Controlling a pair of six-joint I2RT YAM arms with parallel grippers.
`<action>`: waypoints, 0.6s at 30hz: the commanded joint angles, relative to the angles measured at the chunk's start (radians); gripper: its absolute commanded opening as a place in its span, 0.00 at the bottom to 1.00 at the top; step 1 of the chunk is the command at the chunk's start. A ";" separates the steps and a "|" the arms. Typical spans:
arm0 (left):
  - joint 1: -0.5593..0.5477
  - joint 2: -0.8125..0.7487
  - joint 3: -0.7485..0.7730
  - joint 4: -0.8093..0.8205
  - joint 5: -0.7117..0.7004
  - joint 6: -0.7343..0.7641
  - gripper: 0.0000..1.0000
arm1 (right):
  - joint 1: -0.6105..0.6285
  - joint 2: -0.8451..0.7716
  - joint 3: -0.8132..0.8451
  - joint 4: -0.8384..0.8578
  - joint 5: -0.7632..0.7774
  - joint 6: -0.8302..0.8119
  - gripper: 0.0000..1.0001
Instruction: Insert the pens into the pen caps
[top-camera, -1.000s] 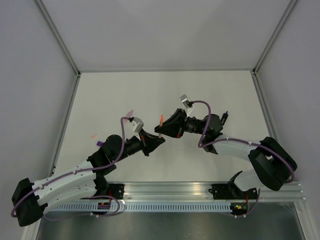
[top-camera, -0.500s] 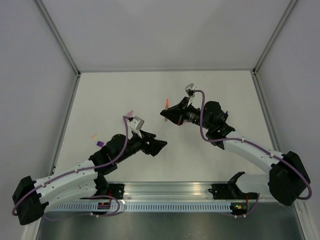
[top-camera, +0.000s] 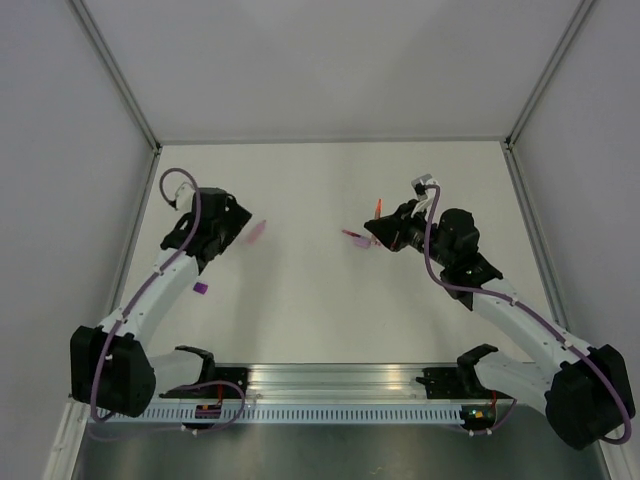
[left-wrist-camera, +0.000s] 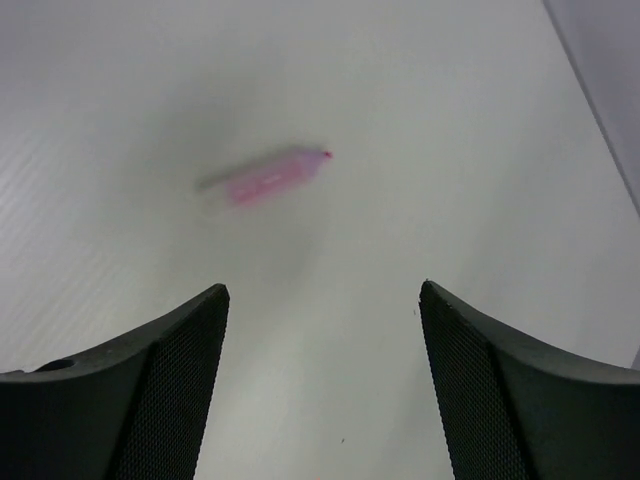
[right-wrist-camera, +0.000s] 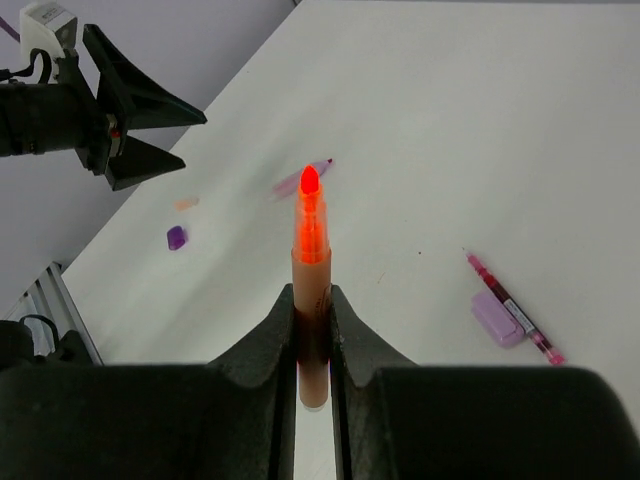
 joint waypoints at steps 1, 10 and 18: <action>0.146 0.042 0.086 -0.335 -0.058 -0.348 0.81 | -0.036 -0.011 -0.014 0.045 -0.084 0.032 0.00; 0.510 0.103 0.086 -0.470 0.072 -0.554 0.78 | -0.110 0.069 -0.048 0.174 -0.178 0.107 0.00; 0.599 0.207 0.099 -0.483 0.052 -0.646 0.75 | -0.117 0.100 -0.039 0.176 -0.170 0.093 0.00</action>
